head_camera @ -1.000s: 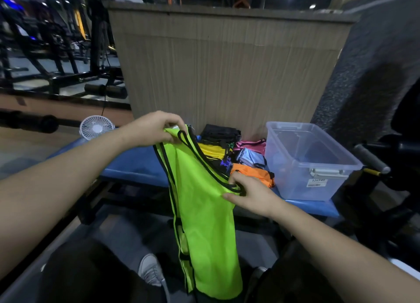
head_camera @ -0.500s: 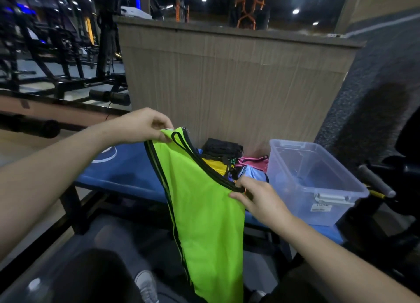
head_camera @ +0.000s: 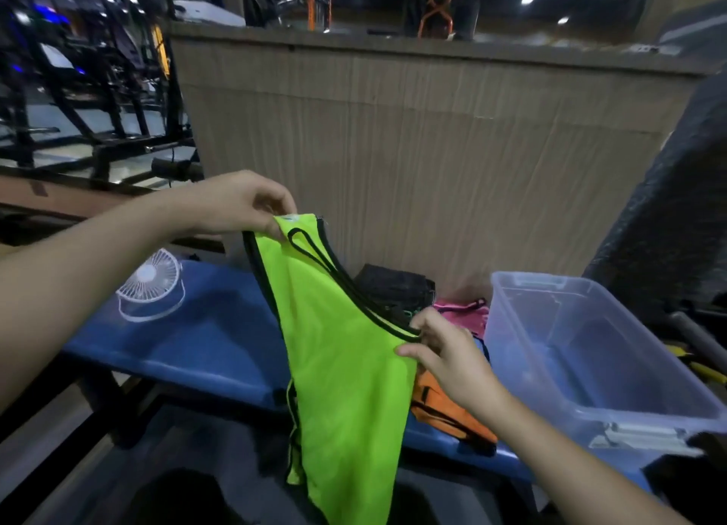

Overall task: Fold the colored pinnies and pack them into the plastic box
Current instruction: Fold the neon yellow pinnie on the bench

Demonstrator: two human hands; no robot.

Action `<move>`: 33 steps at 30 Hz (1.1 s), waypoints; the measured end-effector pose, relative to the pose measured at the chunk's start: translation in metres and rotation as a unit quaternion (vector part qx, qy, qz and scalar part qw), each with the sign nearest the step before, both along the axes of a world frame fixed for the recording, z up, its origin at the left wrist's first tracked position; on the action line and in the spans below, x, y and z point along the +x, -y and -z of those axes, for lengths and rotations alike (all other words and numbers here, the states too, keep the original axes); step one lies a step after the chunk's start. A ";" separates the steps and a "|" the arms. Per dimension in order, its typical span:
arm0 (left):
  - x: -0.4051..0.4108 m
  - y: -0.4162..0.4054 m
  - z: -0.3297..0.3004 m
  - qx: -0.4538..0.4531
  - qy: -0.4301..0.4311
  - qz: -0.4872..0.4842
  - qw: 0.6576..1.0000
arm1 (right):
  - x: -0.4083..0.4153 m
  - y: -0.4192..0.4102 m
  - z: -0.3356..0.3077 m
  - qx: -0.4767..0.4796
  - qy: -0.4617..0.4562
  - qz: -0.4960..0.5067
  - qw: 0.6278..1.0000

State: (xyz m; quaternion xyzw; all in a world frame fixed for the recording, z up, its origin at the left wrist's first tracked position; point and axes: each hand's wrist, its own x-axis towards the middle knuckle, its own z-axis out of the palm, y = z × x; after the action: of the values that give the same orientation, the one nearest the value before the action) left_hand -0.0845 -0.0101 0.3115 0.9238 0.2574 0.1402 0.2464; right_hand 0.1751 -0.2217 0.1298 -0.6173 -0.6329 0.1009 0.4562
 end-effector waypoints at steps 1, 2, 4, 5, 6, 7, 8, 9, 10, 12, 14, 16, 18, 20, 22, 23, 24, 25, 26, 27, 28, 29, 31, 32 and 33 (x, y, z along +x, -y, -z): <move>0.001 -0.002 -0.006 -0.008 -0.009 0.008 1.000 | 0.003 -0.003 -0.006 -0.007 -0.003 0.004 1.000; 0.003 -0.004 -0.012 -0.012 -0.016 0.015 1.000 | 0.005 -0.005 -0.012 -0.010 -0.007 0.006 1.000; 0.007 -0.005 -0.023 -0.018 -0.010 0.023 1.000 | 0.011 -0.009 -0.023 -0.005 -0.016 0.009 1.000; 0.009 -0.005 -0.028 -0.020 0.002 0.021 1.000 | 0.013 -0.011 -0.029 0.001 -0.020 0.012 1.000; 0.011 -0.005 -0.034 -0.018 0.014 0.019 1.000 | 0.013 -0.012 -0.036 0.006 -0.024 0.014 1.000; 0.013 -0.004 -0.040 -0.017 0.028 0.019 0.999 | 0.014 -0.014 -0.043 0.011 -0.028 0.018 0.999; 0.015 -0.003 -0.045 -0.019 0.041 0.019 0.999 | 0.014 -0.016 -0.051 0.014 -0.030 0.024 0.999; 0.016 -0.002 -0.051 -0.022 0.052 0.020 0.998 | 0.014 -0.017 -0.059 0.011 -0.027 0.032 0.999; 0.018 0.000 -0.057 -0.020 0.062 0.022 0.998 | 0.013 -0.018 -0.068 0.004 -0.022 0.039 0.999; 0.020 0.003 -0.067 -0.013 0.077 0.034 0.996 | 0.010 -0.018 -0.084 -0.035 -0.018 0.051 0.998; 0.019 0.007 -0.077 -0.005 0.081 0.054 0.995 | 0.009 -0.017 -0.099 -0.084 0.001 0.063 0.994; 0.014 0.012 -0.089 0.006 0.069 0.070 0.995 | 0.007 -0.015 -0.111 -0.129 0.010 0.045 0.991; 0.008 0.019 -0.103 0.014 0.048 0.084 0.995 | 0.004 -0.009 -0.124 -0.158 0.014 0.018 0.987; 0.002 0.022 -0.115 0.019 0.033 0.093 0.995 | -0.003 -0.002 -0.138 -0.179 0.006 -0.011 0.984; 0.001 0.020 -0.121 0.019 0.039 0.090 0.995 | -0.007 -0.001 -0.150 -0.194 0.002 -0.035 0.980; 0.002 0.016 -0.122 0.020 0.048 0.083 0.995 | -0.007 -0.003 -0.154 -0.198 0.005 -0.035 0.980; 0.006 0.011 -0.122 0.026 0.058 0.073 0.995 | -0.005 -0.008 -0.156 -0.199 0.012 -0.029 0.980; 0.011 0.004 -0.121 0.037 0.063 0.061 0.995 | -0.001 -0.015 -0.157 -0.200 0.020 -0.018 0.980; 0.018 -0.004 -0.119 0.049 0.066 0.045 0.996 | 0.005 -0.023 -0.157 -0.204 0.021 -0.003 0.979; 0.027 -0.014 -0.117 0.061 0.069 0.027 0.995 | 0.012 -0.034 -0.157 -0.208 0.014 0.012 0.978; 0.036 -0.024 -0.114 0.073 0.073 0.010 0.995 | 0.019 -0.046 -0.156 -0.212 0.003 0.024 0.977; 0.047 -0.036 -0.110 0.089 0.078 -0.007 0.993 | 0.026 -0.059 -0.155 -0.215 -0.014 0.033 0.976; 0.072 -0.058 -0.104 0.125 0.090 -0.046 0.987 | 0.040 -0.087 -0.152 -0.210 -0.053 0.039 0.975; 0.085 -0.069 -0.101 0.134 0.096 -0.065 0.984 | 0.047 -0.101 -0.149 -0.210 -0.074 0.040 0.974; 0.099 -0.080 -0.097 0.135 0.102 -0.083 0.982 | 0.056 -0.115 -0.146 -0.214 -0.091 0.043 0.972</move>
State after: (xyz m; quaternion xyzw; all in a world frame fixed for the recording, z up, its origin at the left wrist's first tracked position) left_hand 0.0141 0.0703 0.4084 0.9047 0.2856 0.2875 0.1317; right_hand 0.2311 -0.1064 0.2758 -0.7152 -0.5255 0.2705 0.3732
